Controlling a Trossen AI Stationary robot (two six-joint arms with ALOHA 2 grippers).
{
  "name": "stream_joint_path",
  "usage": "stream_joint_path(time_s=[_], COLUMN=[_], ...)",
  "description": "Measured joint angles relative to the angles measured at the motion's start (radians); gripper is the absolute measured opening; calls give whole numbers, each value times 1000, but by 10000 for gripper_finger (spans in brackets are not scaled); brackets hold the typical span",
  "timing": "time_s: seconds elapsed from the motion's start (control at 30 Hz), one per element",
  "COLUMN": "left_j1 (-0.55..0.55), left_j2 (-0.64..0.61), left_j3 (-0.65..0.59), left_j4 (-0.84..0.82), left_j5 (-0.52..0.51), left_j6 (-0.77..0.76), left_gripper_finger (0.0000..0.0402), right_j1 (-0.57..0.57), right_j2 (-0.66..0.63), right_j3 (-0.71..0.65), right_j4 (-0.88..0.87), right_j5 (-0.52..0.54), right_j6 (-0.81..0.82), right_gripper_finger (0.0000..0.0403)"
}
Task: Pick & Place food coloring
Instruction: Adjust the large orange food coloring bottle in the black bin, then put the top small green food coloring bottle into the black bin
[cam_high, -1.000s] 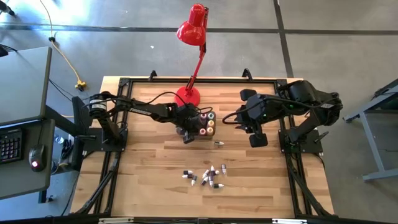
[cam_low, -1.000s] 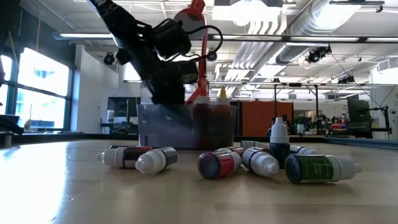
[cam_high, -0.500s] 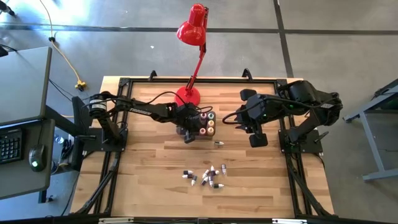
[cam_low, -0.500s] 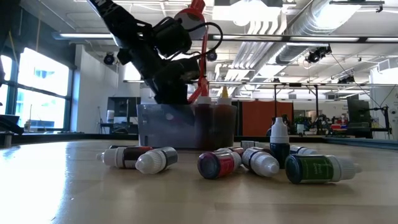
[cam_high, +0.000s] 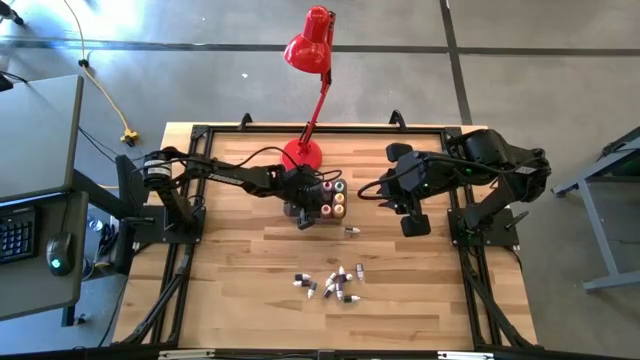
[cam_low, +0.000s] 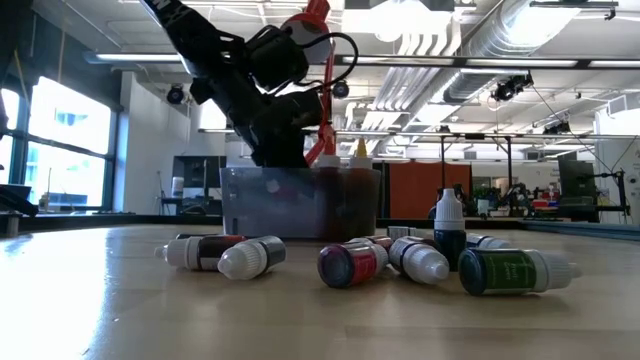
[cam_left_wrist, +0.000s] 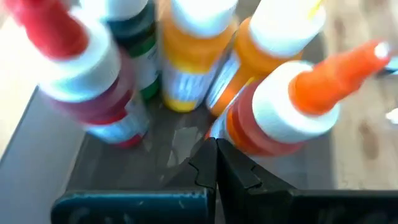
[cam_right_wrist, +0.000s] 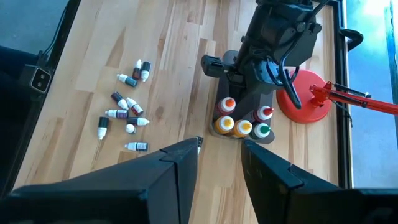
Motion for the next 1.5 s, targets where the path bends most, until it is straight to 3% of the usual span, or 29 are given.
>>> stream_joint_path(time_s=[0.27,0.47,0.63,0.77,0.97,1.1,1.3,1.4,1.5], left_j1=[0,0,-1,-20,-122,-217,-362,-430,-487], left_j2=[-91,-280,-420,-465,-432,-398,-346,-290,-221], left_j3=[0,20,65,67,67,65,65,65,66], left_j4=[-91,-180,-329,-368,-403,-427,-457,-459,-436], left_j5=[-97,-77,78,250,319,249,17,-107,-156], left_j6=[-1,-68,-126,-69,-76,-87,-230,-329,-373], left_gripper_finger=[0,0,0,0,11,52,124,138,140], right_j1=[1,1,1,-2,8,17,16,16,16], right_j2=[-5,-5,-3,-3,-3,-3,-5,-5,-5], right_j3=[-49,-293,-586,-796,-991,-1060,-1114,-1128,-1128], right_j4=[20,122,319,528,749,817,831,838,844], right_j5=[-8,-15,-35,-66,-141,-118,-93,-94,-94], right_j6=[1,73,53,110,194,211,276,280,262], right_gripper_finger=[117,117,117,117,117,117,117,117,117])
